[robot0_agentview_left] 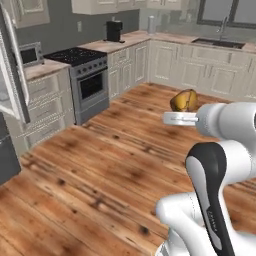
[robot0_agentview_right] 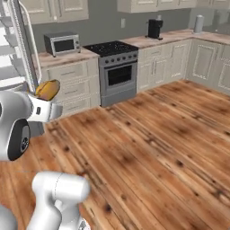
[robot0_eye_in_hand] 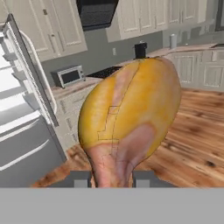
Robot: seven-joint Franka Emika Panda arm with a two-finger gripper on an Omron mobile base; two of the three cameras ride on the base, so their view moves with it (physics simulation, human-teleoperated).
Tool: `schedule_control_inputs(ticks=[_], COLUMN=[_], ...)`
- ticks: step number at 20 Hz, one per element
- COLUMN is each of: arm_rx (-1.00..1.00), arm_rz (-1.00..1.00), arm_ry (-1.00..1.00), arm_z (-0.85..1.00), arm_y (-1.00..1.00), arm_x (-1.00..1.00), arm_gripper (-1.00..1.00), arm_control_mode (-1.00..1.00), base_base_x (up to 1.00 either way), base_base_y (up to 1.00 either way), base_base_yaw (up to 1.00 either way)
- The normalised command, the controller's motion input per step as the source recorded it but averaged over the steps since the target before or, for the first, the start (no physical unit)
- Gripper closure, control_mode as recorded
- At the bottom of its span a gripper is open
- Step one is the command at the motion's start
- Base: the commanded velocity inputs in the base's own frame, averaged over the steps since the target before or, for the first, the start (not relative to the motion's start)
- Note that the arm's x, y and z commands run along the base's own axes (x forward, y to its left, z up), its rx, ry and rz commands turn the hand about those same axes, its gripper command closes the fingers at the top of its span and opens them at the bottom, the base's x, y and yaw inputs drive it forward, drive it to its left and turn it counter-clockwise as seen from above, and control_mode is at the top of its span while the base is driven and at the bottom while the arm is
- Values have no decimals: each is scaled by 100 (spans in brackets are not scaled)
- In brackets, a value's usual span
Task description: Gather the eggplant and sweet potato from the fridge and place them on a tray on the dining counter. Then gather the steak and chicken drumstick from the fridge and place them on the other tray.
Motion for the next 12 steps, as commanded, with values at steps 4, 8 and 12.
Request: schedule_control_inputs(ticks=[4,8,12], arm_rx=[0,0,0], arm_rz=[0,0,0], arm_ry=[0,0,0], arm_z=[0,0,0], arm_y=[0,0,0], arm_x=[0,0,0], arm_gripper=[100,100,100], arm_control_mode=[100,100,100], base_base_x=[-31,-23,-14], base_base_y=[-56,-79,-97], base_base_yaw=[-45,-37,-27])
